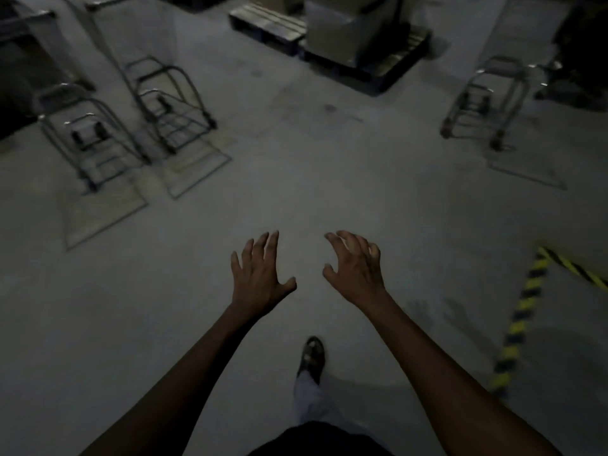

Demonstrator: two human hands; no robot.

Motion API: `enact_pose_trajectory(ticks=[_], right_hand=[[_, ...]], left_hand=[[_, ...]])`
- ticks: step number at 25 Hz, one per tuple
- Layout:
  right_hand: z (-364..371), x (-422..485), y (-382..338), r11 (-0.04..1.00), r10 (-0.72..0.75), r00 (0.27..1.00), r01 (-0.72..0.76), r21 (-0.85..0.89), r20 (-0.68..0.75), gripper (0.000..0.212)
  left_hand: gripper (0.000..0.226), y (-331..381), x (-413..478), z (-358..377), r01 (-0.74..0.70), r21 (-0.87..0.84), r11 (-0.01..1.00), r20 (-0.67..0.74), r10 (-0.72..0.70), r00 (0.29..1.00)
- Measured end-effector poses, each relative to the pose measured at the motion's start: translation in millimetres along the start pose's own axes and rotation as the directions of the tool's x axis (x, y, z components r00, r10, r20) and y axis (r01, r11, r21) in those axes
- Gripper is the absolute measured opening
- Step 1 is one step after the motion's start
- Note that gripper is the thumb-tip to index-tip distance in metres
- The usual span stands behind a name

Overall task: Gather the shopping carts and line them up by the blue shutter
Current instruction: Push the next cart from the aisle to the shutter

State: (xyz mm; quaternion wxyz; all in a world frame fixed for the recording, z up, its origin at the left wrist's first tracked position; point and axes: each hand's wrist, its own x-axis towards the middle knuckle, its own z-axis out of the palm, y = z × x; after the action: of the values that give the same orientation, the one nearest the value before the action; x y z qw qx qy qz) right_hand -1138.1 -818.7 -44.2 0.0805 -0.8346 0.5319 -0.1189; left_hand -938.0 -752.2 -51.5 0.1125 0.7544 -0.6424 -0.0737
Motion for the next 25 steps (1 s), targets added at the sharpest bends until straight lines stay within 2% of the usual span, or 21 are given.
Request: enact_pose_trajectory(ticks=[7, 13, 18, 25], right_hand=[[26, 269, -143, 0.94, -0.327, 0.945, 0.326, 0.097, 0.0, 0.063], [52, 439, -295, 0.817, -0.573, 0.819, 0.573, 0.059, -0.024, 0.061], [93, 580, -439, 0.776, -0.63, 0.775, 0.631, 0.009, -0.042, 0.06], [141, 751, -594, 0.75, -0.662, 0.749, 0.661, -0.013, -0.031, 0.064]], left_hand=[[0.101, -164, 159, -100, 0.291, 0.102, 0.951, -0.175, -0.27, 0.947], [0.102, -315, 246, -161, 0.439, 0.106, 0.892, -0.345, -0.381, 0.858], [0.1, -475, 338, -207, 0.523, 0.04, 0.851, -0.396, -0.467, 0.79], [0.102, -660, 457, -265, 0.561, 0.06, 0.826, -0.315, -0.517, 0.796]])
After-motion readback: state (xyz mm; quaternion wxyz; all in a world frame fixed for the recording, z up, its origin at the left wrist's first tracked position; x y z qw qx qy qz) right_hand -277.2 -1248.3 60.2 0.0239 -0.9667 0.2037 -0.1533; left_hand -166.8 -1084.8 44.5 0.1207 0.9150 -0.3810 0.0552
